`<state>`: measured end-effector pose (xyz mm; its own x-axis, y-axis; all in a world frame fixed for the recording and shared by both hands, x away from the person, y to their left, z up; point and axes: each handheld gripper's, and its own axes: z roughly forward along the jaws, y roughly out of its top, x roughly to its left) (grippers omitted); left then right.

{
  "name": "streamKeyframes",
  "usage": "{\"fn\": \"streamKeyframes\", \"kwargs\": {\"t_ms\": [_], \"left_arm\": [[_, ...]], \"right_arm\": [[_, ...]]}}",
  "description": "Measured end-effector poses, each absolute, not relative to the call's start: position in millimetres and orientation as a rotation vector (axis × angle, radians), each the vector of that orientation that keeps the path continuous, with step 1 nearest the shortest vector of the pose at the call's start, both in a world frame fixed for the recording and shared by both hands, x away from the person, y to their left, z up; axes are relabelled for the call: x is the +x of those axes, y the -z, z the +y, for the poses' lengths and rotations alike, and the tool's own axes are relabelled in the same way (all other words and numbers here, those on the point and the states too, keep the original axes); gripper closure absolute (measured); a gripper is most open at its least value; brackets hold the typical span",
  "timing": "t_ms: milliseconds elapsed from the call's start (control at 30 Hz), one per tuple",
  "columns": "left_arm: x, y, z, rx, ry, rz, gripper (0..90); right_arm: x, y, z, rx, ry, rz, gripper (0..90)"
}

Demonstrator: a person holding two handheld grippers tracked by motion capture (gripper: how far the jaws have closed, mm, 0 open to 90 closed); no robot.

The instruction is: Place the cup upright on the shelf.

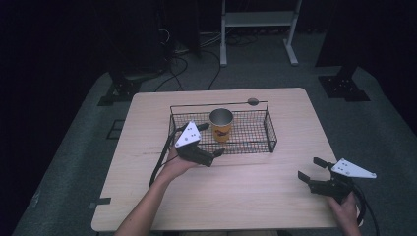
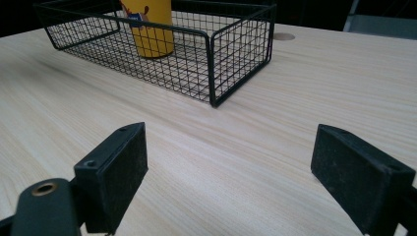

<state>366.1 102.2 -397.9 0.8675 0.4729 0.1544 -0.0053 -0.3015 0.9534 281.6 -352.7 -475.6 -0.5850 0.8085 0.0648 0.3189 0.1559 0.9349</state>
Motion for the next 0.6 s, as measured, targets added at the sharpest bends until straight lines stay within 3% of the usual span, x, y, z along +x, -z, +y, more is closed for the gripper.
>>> {"fn": "streamKeyframes", "kwargs": {"t_ms": [600], "left_arm": [[342, 413, 111, 1.818, -0.482, 0.363, 1.0]], "right_arm": [[282, 476, -352, 1.074, -1.421, 1.983, 13.0]]}}
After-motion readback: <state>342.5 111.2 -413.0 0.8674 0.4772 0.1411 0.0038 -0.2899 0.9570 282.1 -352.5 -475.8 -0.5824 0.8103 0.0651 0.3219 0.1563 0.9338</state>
